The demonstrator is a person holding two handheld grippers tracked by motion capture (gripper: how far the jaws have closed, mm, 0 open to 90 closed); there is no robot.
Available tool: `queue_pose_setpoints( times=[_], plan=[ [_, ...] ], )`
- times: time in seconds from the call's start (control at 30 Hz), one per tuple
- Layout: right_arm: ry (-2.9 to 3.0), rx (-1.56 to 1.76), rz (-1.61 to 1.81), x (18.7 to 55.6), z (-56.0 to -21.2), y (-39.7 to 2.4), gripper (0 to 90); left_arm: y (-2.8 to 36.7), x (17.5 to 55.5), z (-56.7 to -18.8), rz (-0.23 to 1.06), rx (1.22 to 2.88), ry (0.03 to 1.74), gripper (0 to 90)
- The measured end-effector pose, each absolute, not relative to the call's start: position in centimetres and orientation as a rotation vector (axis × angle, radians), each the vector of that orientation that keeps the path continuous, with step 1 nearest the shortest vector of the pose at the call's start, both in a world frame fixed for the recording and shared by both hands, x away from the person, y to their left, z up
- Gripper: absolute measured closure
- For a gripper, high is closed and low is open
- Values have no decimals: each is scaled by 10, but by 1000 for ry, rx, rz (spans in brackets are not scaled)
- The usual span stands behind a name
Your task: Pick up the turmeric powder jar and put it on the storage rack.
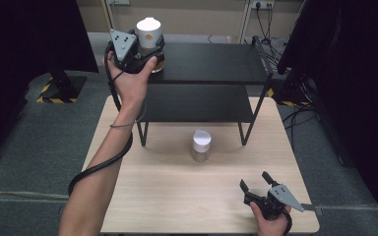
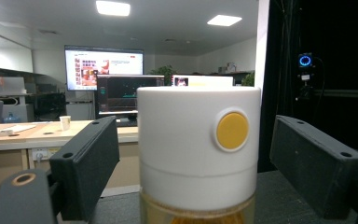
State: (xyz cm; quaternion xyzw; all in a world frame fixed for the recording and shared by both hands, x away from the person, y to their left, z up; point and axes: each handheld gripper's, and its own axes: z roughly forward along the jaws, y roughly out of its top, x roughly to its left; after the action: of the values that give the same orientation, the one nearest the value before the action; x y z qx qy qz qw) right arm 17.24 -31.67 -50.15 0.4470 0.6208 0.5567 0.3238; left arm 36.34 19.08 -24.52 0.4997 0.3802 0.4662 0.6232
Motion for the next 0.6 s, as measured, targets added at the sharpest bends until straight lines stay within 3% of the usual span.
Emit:
queue_pose_setpoints(
  times=[0.6],
  plan=[
    [1626, 1174, 1462, 173, -502, -317, 76, 199, 332, -262, 1067, 1124, 830, 151]
  ],
)
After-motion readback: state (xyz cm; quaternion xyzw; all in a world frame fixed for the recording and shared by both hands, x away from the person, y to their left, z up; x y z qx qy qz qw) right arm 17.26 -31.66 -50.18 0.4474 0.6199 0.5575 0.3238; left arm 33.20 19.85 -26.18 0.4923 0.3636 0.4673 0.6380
